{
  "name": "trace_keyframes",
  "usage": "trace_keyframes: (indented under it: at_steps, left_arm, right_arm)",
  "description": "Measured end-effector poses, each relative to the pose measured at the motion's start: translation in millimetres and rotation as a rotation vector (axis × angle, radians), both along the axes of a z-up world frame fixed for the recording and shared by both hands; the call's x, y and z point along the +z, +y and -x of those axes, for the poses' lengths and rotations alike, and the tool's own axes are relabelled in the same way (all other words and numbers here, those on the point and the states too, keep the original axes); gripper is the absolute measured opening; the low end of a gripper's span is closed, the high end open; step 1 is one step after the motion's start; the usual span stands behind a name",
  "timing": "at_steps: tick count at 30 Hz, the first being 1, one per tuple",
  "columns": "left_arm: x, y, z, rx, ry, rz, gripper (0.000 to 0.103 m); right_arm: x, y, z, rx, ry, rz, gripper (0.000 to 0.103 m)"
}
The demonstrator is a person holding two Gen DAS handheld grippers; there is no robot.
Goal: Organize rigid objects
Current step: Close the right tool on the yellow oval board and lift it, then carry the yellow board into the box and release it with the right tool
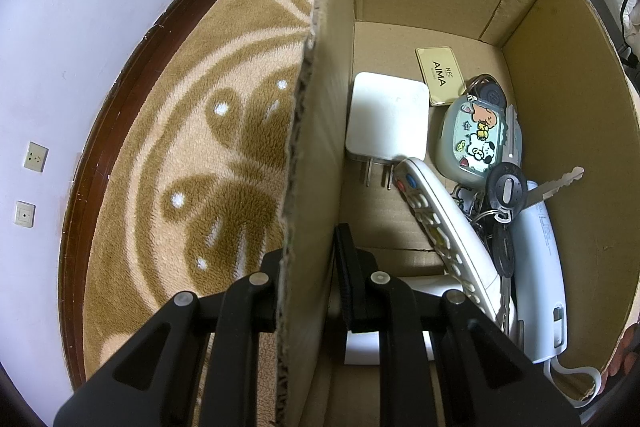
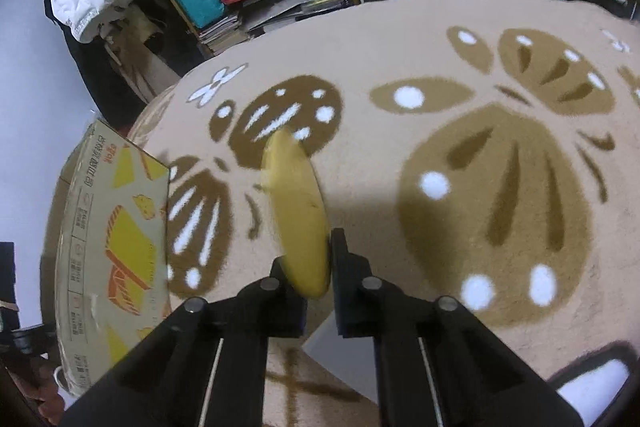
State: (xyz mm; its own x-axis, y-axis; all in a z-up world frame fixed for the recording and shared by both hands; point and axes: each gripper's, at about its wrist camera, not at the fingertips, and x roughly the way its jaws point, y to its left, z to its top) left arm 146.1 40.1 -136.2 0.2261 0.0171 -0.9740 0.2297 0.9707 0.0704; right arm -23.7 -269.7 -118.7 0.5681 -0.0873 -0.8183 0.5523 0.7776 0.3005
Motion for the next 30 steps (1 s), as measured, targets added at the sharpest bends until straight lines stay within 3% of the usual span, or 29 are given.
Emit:
trace_keyframes:
  at_steps: [4,13,30]
  left_arm:
    - [-0.1,-0.9,0.1,-0.001,0.000,0.000,0.017]
    - [0.1,-0.6,-0.1,0.001,0.001,0.001,0.017]
    - [0.2,-1.1,0.2,-0.002,-0.001,-0.002,0.017]
  right_arm:
    - [0.9,1.5,-0.4,-0.003,-0.028,-0.020,0.007]
    - [34.2,15.0,-2.7,0.030,-0.135,0.031,0.007]
    - [146.9,103.6,1.0,0.262,-0.456,0.154,0.006]
